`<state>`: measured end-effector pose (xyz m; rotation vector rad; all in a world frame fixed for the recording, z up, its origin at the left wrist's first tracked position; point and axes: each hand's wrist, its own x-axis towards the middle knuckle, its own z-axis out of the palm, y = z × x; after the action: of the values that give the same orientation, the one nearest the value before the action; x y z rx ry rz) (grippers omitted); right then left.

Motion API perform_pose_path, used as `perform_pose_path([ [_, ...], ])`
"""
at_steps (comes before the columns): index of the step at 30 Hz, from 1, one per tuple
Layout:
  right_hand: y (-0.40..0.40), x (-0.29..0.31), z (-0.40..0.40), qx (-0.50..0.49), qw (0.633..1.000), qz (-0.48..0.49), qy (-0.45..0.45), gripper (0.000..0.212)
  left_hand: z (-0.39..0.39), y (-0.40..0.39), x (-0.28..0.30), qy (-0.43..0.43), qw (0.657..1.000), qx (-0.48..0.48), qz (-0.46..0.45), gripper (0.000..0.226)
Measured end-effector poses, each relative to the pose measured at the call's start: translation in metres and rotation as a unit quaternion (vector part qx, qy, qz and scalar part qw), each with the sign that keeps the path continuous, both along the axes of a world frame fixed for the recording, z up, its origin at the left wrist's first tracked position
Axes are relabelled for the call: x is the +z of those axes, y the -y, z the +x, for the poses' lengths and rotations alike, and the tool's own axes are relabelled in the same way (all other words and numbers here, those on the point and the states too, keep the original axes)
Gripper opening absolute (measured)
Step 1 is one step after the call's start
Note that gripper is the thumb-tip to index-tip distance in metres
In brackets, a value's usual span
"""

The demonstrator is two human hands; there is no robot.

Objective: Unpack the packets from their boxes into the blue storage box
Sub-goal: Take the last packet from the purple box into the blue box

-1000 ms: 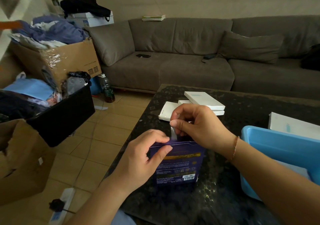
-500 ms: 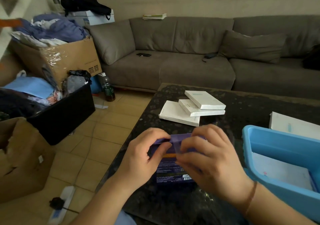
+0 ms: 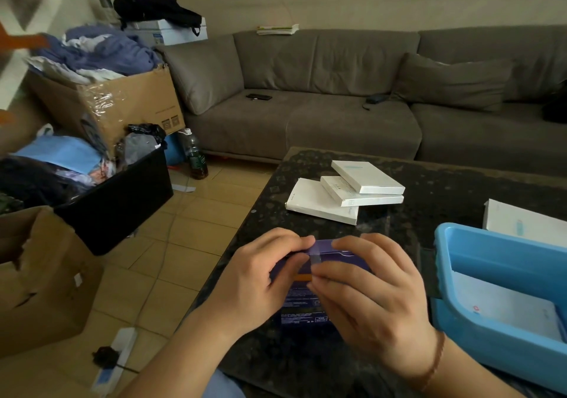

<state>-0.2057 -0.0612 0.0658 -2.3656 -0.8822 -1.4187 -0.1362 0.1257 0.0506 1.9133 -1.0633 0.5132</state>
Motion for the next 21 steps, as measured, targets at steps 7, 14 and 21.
perform_pose_path([
  [7,0.010,-0.023,0.007,0.000,0.998,-0.058,0.020,0.007,-0.009,0.004,0.007,-0.042,0.999,0.010,0.003,0.028],
  [14,0.015,-0.047,0.013,-0.067,0.990,-0.113,0.056,0.017,-0.002,0.010,0.003,-0.012,0.999,0.037,-0.013,0.024],
  [21,0.016,-0.091,-0.004,-0.113,0.981,-0.158,-0.025,0.013,-0.001,0.004,0.011,-0.074,0.993,0.067,0.067,0.047],
])
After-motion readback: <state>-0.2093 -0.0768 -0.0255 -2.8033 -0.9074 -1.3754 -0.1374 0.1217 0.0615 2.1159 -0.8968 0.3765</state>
